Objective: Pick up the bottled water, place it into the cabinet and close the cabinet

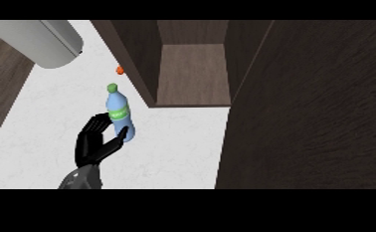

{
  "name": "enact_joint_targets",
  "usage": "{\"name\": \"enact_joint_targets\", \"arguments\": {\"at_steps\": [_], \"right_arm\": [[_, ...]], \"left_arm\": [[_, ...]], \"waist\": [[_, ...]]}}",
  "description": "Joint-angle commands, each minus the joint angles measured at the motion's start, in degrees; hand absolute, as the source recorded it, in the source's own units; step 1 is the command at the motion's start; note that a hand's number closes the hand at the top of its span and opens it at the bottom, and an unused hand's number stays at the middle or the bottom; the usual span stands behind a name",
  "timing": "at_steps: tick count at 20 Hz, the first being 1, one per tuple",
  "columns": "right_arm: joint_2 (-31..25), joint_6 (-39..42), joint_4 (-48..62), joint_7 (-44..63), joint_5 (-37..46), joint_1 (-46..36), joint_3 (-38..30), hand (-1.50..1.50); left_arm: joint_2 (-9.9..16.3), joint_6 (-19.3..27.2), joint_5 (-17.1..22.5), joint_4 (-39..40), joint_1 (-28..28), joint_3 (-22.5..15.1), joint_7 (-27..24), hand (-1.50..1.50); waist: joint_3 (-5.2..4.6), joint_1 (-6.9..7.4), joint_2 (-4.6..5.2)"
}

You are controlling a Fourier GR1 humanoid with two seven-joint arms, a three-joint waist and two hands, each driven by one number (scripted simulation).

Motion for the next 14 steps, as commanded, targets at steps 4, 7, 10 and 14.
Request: {"name": "enact_joint_targets", "arguments": {"at_steps": [4, 7, 10, 14], "right_arm": [[-1.69, -0.72, -8.46, 6.51, 2.81, -1.08, -0.58, -1.50], [-1.39, -0.70, -2.51, -0.94, 4.63, 1.62, 2.04, -1.50], [-4.11, 0.49, -7.57, 1.46, 0.38, 3.58, -1.62, -1.50], [0.12, -3.09, -4.61, 4.76, 3.52, -1.90, 0.94, -1.50]], "left_arm": [[0.50, 9.42, -8.10, -2.10, -2.96, -5.77, -3.53, 1.50], [-1.09, 7.91, -10.77, 0.30, -5.41, -8.79, -4.86, 1.50], [-3.66, 9.62, -13.22, -5.34, -0.80, -12.50, -5.95, 1.50], [-4.63, 10.38, -10.87, -8.00, -1.52, -13.68, -8.12, 1.50]], "waist": [[0.01, 0.03, -0.20], [0.01, -0.37, -0.03], [0.10, 0.32, -0.25], [0.03, 0.64, -0.19]]}}
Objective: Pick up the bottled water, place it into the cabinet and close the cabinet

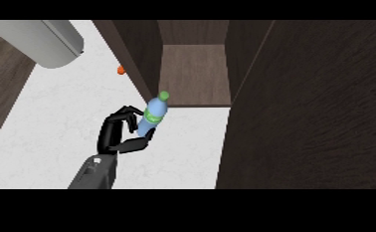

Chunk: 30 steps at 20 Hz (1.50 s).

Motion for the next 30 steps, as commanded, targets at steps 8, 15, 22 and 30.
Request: {"name": "enact_joint_targets", "arguments": {"at_steps": [8, 15, 22, 30], "right_arm": [[-0.39, -1.47, -5.10, 2.08, 4.58, 1.36, 1.71, -1.50], [-3.10, -0.66, -3.90, -5.14, 2.93, 6.52, 1.76, -1.50], [-4.26, -1.33, -5.77, -4.99, 2.45, 7.79, 3.35, -1.50], [-3.97, -1.58, -4.13, -4.74, 1.77, 6.08, 1.53, -1.50]], "left_arm": [[-2.27, 0.77, 11.42, -16.78, 3.19, -11.74, 9.73, 1.50], [-2.28, 8.68, 17.72, -30.32, 2.51, -19.53, 21.90, 1.50], [-2.29, 20.84, 24.07, -32.07, -6.71, -28.38, 29.52, 1.50], [-2.29, 26.51, 23.85, -23.87, -18.74, -26.74, 34.88, 1.50]], "waist": [[0.01, 0.43, -0.12], [0.06, 0.19, -0.10], [0.03, -0.58, 0.01], [0.02, -0.44, 0.12]]}}
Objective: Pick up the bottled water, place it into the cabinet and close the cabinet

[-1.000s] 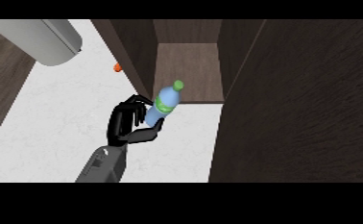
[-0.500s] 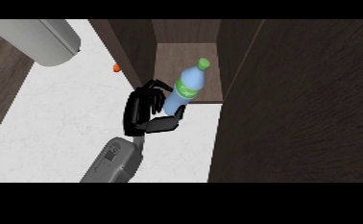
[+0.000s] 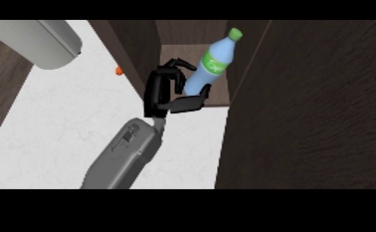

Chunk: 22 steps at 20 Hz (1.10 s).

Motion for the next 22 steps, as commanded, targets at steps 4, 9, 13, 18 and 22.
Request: {"name": "enact_joint_targets", "arguments": {"at_steps": [4, 9, 13, 18, 22], "right_arm": [[-1.27, 0.49, -7.17, 1.55, 0.87, 3.79, -0.31, -1.50], [-2.00, 1.77, -6.69, 0.33, -2.10, 3.72, -2.88, -1.50], [-2.06, 2.80, -4.76, -3.00, -3.87, 5.10, -3.91, -1.50], [-2.98, 4.08, -5.91, -4.53, -4.75, 7.91, -4.59, -1.50], [-2.20, 4.79, -5.07, -3.65, -5.79, 5.98, -4.67, -1.50]], "left_arm": [[-0.01, 1.59, 1.72, 9.93, -8.65, 2.90, 1.54, 1.50], [0.00, 6.06, 10.51, 14.25, -12.90, -0.61, 1.14, 1.50], [-0.01, 8.95, 12.45, 22.46, -17.28, 1.29, -1.87, 1.50], [-0.01, 11.42, 13.06, 28.17, -18.91, 0.57, -6.00, 1.50], [-0.01, 12.66, 13.18, 36.02, -23.23, 1.87, -8.18, 1.50]], "waist": [[0.00, -0.12, 0.08], [-0.01, -0.65, 0.21], [0.00, -1.43, 0.45], [0.01, -1.50, 0.40], [-0.04, -2.49, 0.84]]}}
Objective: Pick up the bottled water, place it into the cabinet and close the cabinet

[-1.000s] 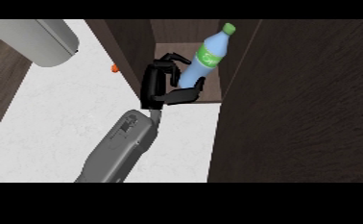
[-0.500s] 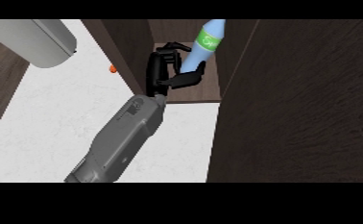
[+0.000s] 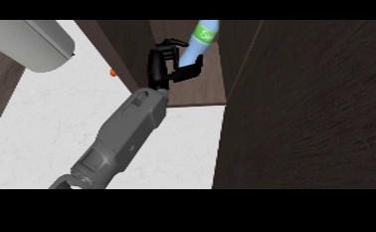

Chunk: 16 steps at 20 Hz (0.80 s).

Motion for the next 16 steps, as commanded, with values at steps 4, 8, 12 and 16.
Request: {"name": "enact_joint_targets", "arguments": {"at_steps": [4, 8, 12, 16], "right_arm": [[-0.64, 1.51, -5.75, 0.76, -1.52, 2.31, 0.34, -1.50], [-1.48, 3.27, -5.92, 0.38, -4.20, 2.83, -1.84, -1.50], [0.30, 2.55, -3.85, -0.16, -2.17, 3.20, 0.43, -1.50], [-0.48, 4.18, -4.53, -1.79, -4.64, 3.39, -2.21, -1.50]], "left_arm": [[-0.01, 1.98, 0.54, 11.26, -5.12, 2.66, -5.11, 1.50], [-0.01, 3.09, -0.37, 14.26, -7.99, 1.41, -5.25, 1.50], [0.36, -0.44, -2.52, 19.89, -8.24, 2.55, -7.45, -1.50], [0.00, 0.56, -1.17, 19.99, -10.93, 3.83, -6.51, -1.50]], "waist": [[-0.04, -0.80, 0.29], [0.00, -1.22, 0.33], [-0.05, -0.77, 0.52], [-0.03, -1.78, 0.70]]}}
